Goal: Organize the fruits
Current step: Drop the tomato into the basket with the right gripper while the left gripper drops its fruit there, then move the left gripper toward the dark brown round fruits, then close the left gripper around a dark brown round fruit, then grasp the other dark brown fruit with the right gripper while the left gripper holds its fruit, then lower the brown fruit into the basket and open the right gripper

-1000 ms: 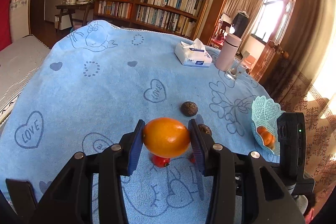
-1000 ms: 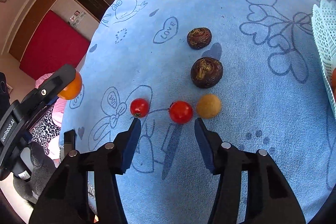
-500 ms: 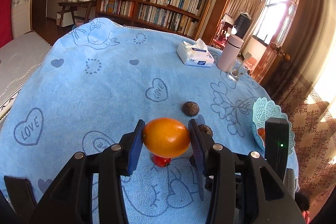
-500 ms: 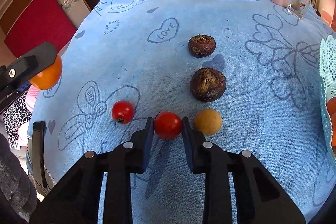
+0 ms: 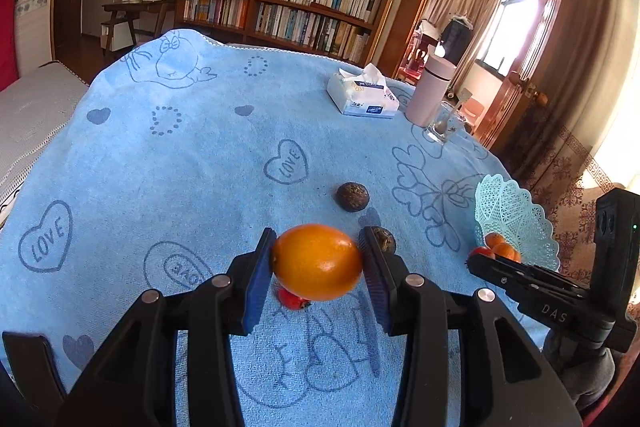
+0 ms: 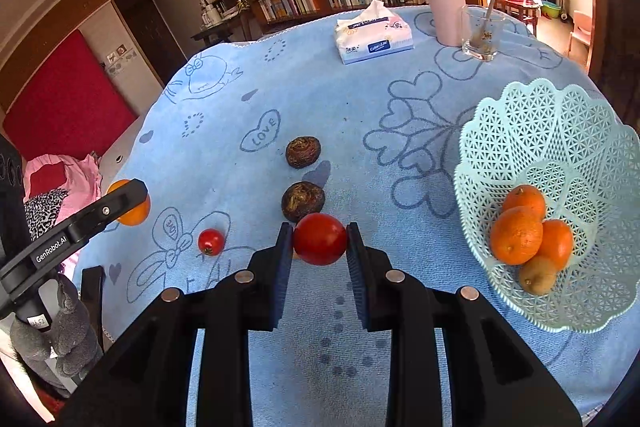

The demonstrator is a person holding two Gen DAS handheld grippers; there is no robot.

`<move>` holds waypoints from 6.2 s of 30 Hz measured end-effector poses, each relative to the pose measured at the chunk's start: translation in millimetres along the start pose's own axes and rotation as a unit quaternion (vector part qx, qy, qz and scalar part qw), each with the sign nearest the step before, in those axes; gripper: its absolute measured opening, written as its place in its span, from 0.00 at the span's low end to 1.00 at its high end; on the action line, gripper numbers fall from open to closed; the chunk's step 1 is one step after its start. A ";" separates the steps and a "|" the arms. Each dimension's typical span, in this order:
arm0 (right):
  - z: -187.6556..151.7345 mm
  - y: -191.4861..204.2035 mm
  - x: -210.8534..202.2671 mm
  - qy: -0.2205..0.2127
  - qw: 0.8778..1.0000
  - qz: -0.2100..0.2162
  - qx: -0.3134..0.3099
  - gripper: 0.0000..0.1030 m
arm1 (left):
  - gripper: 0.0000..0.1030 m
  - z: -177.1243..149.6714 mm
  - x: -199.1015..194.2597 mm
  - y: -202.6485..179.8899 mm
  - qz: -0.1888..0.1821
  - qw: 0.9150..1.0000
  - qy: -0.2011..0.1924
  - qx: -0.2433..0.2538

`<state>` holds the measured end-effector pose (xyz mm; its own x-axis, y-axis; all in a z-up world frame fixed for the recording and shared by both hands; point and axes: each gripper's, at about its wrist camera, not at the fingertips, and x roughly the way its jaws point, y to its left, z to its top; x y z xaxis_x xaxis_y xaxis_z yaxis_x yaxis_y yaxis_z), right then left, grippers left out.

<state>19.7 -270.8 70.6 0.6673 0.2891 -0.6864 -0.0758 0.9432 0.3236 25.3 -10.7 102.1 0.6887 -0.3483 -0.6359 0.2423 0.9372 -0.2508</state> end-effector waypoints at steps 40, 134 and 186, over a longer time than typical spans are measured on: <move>11.0 -159.7 -111.4 -0.124 0.969 -0.099 0.188 0.51 | 0.42 -3.4 56.4 -145.0 -0.085 0.986 0.071 0.128; 12.7 -37.3 -3.8 -0.010 1.000 -0.013 0.021 0.68 | 0.40 36.3 71.8 -23.4 0.033 0.999 0.037 -0.008; 28.5 -7.6 25.0 -0.011 0.996 -0.092 -0.006 0.42 | 0.40 20.1 22.9 12.4 -0.020 0.999 0.003 -0.042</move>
<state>58.0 -275.4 69.5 0.6870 0.1085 -0.7185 0.0396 0.9817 0.1861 57.8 -6.7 99.2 0.6749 -0.3860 -0.6289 0.2112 0.9177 -0.3365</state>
